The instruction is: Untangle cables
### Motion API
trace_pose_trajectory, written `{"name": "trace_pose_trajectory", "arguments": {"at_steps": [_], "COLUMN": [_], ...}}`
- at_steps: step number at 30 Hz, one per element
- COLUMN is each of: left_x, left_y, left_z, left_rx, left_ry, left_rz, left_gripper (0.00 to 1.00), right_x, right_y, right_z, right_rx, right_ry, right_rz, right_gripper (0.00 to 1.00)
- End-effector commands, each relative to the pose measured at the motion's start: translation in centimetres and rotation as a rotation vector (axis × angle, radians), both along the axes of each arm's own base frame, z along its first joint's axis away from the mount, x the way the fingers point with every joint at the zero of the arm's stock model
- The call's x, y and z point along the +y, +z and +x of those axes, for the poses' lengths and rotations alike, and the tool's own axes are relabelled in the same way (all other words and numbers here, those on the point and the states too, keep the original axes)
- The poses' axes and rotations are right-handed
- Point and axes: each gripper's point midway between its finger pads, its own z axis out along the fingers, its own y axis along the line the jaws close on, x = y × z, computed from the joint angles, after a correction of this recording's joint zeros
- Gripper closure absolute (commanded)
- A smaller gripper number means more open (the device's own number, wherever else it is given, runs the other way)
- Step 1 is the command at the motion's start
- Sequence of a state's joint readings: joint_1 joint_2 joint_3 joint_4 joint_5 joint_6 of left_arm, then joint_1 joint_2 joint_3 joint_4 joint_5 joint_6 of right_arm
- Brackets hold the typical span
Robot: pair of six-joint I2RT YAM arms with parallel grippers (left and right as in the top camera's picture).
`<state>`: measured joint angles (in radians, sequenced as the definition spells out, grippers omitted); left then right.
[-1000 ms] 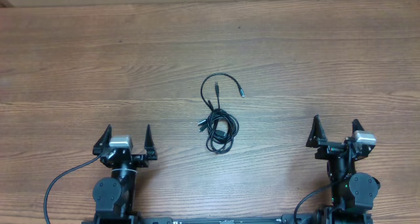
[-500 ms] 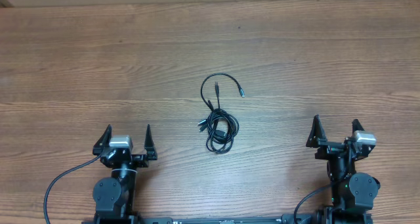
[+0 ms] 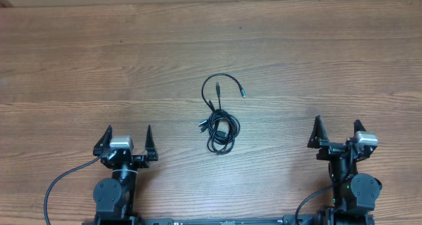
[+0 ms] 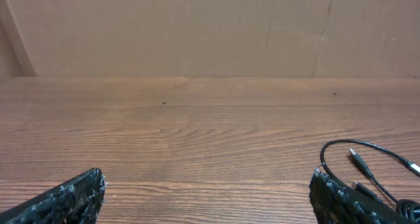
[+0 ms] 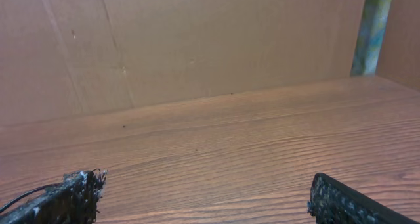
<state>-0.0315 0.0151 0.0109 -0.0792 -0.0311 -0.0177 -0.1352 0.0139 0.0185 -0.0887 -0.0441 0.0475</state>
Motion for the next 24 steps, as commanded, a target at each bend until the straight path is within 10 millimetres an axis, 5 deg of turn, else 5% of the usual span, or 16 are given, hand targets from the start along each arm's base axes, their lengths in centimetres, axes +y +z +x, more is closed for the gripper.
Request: {"name": "trace_pose_trajectory", "arguments": {"at_steps": [1, 24], "left_x": [0.08, -0.37], "left_y": [0.05, 0.05], "left_z": [-0.01, -0.02], "left_rx": [-0.009, -0.009], "left_ry": [0.002, -0.023], "left_rz": [0.022, 0.02], "left_gripper": [0.01, 0.01], "right_x": [-0.03, -0.04], "right_y": [-0.1, -0.11], "right_z": [0.0, 0.0], "right_rx": [-0.007, -0.007], "right_ry": [-0.004, -0.004], "right_rz": [-0.009, -0.009], "right_gripper": [0.0, 0.0]}}
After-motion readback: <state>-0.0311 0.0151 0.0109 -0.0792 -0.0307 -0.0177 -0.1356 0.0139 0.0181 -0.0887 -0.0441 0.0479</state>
